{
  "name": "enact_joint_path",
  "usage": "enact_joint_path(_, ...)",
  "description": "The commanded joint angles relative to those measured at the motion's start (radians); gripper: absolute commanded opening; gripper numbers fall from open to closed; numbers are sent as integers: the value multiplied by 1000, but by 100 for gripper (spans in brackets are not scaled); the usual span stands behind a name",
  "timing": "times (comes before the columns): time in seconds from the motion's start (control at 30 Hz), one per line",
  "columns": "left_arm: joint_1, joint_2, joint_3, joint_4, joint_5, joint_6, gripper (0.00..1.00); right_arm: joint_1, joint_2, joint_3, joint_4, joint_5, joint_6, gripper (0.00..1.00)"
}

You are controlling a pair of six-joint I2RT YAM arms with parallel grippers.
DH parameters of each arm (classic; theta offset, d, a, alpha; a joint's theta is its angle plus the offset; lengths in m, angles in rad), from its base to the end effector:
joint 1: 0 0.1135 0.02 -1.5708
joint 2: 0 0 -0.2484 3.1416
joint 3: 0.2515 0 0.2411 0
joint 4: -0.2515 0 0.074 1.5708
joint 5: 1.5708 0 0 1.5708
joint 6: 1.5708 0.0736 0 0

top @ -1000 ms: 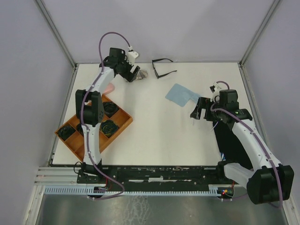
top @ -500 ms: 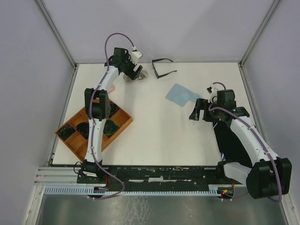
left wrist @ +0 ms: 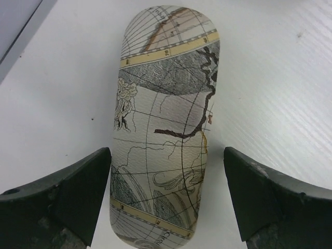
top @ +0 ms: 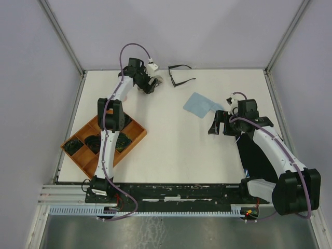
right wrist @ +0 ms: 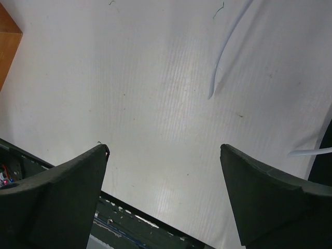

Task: Organize the sunglasses
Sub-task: Pick up the sunglasses case from the center of the board, then place the sunglasses case at the center of the board.

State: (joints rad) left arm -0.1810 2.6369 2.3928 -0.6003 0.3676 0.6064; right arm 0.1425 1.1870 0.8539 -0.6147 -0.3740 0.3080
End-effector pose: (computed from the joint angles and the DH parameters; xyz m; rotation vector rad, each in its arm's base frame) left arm 0.5592 -0.1292 0.1287 1.0546 2.1061 -0.2384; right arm 0.2441 0.0622 0.2084 0.0558 2.5453 0.6514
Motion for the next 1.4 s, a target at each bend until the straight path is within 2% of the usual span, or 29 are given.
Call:
enact_joint_path(0.0,2,6,47,-20,36,41,88,10,10,29,13,-23,-15,97)
enact_joint_path(0.1,2,-3,44,-23,55,32,73,12,8,32,9,-20,-14,97)
enact_joint_path(0.3,0,-50,7,-23,86,-18,55,14,-5,29,7,-13,-12,97)
enact_joint_path(0.4,-5,-91,-11,-23,78,-89,43,14,-11,27,12,-10,-6,97)
enact_joint_path(0.43,-8,-110,-21,-20,80,-119,38,13,-13,25,15,-9,-3,97)
enact_joint_path(0.57,-22,-245,-147,83,71,-342,5,14,-34,13,41,11,37,97)
enact_joint_path(0.63,-35,-341,-257,163,75,-468,3,14,-54,-1,71,14,65,97)
enact_joint_path(0.7,-66,-459,-428,288,68,-557,3,15,-69,-12,95,26,100,97)
enact_joint_path(0.73,-91,-518,-549,375,32,-586,3,15,-77,-18,108,34,118,97)
enact_joint_path(0.8,-148,-619,-679,452,-58,-620,3,13,-94,-26,121,49,157,97)
enact_joint_path(0.93,-256,-729,-811,464,-166,-739,3,14,-132,-42,127,129,233,97)
enact_joint_path(1.07,-387,-827,-950,438,-340,-846,3,14,-174,-60,123,226,305,98)
enact_joint_path(1.27,-625,-910,-1170,411,-572,-937,3,12,-226,-93,97,312,330,98)
enact_joint_path(1.37,-722,-955,-1278,440,-637,-998,3,12,-250,-122,98,311,324,98)
